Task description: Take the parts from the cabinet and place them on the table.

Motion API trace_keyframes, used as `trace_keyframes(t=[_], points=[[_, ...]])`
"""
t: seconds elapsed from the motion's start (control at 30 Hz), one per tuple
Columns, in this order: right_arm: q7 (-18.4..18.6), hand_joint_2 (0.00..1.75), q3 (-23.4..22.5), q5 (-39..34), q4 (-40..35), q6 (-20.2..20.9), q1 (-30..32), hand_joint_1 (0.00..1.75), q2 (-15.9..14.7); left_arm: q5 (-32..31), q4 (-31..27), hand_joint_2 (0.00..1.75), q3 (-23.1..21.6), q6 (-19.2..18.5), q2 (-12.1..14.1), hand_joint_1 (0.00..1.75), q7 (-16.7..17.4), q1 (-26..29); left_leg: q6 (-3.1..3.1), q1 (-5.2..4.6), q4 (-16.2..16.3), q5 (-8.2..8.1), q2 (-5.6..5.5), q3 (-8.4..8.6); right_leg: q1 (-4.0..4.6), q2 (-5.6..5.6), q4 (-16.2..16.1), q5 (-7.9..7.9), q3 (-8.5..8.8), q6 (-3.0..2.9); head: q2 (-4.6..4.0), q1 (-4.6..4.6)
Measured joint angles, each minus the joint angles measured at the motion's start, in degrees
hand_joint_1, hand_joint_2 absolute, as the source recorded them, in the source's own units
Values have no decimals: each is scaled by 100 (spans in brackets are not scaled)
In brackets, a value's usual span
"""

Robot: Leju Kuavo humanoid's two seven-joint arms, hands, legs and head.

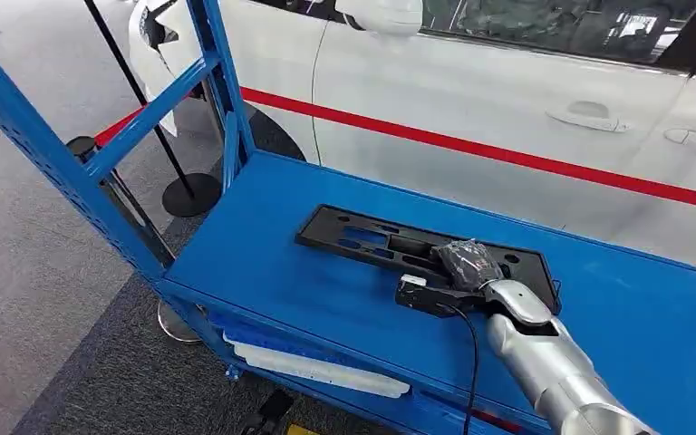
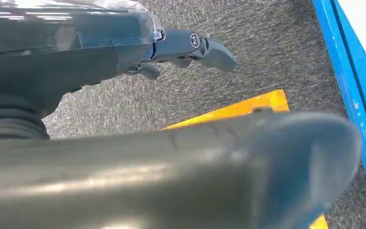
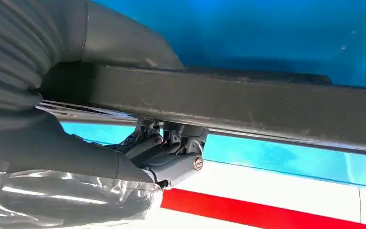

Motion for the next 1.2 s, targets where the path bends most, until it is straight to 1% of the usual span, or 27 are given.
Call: trace_keyframes(t=[0.27,0.3,0.4,0.43,0.5,0.53,0.57,0.6,0.7,0.77,0.87,0.97,1.13,1.2], points=[[-2,175,-15,0,0,7,-1,175,-13,127,0,0,101,18,0,0,-138,-1,0,0,0,0,-2,0,0,-2,0,0,1,0,0,0],[-2,175,-15,2,0,7,-1,175,-15,133,0,175,105,15,0,0,-168,-1,0,0,0,0,-2,0,-1,-2,0,0,0,0,0,0],[0,175,-17,9,0,2,-1,175,-24,322,0,175,193,-7,0,0,-429,-3,0,0,0,0,-2,0,-1,-2,0,0,0,0,0,0],[0,175,-19,11,0,-2,-1,175,-26,374,0,175,247,41,0,0,-580,-4,0,0,0,0,-3,0,0,-2,0,0,0,0,0,0],[-2,175,-22,11,-2,-13,0,175,-42,393,-2,175,286,285,-2,0,-905,-10,0,0,0,0,-3,0,-1,-3,0,0,0,0,0,0],[-9,175,-24,11,-2,-22,1,175,-46,385,-2,0,289,438,-9,0,-1078,-12,0,0,1,0,-3,0,-1,-3,-1,0,-1,0,0,0],[-20,175,-28,11,-2,-26,2,175,-61,396,-2,0,295,428,-15,0,-1233,-21,1,-1,0,0,-4,0,-2,-4,-1,0,0,0,0,0],[-37,175,-31,11,-2,-33,2,175,-74,415,-2,0,324,276,-15,0,-1350,-35,1,-1,0,0,-6,0,-2,-6,0,0,2,0,0,0],[-55,175,-33,22,-2,-35,3,175,-85,437,-2,0,385,100,-20,0,-1412,-68,1,-1,0,0,-6,0,-2,-6,0,0,2,1,0,0],[-57,175,-33,37,-2,-46,4,175,-90,413,-2,0,404,113,-18,0,-1319,-87,1,-1,0,0,-6,0,-2,-6,0,0,3,1,0,0],[-50,175,-42,66,-11,-46,2,175,-87,380,-2,0,431,177,-9,0,-955,-100,1,-1,0,0,-6,0,-2,-6,0,0,4,1,0,0],[-48,175,-63,79,-28,-42,-4,175,-89,293,-2,0,433,206,-2,0,-811,-94,1,-1,0,0,-6,0,-2,-7,0,0,3,1,0,0],[-88,175,-127,74,-31,-77,-57,175,-103,159,-2,0,431,254,7,0,-796,-42,1,-1,0,1,-6,-1,-2,-6,0,0,2,1,0,0],[-103,175,-146,74,-33,-76,-113,175,-125,105,-2,0,431,341,7,0,-824,-13,1,-1,0,1,-6,-2,-2,-6,0,0,2,1,0,0]])
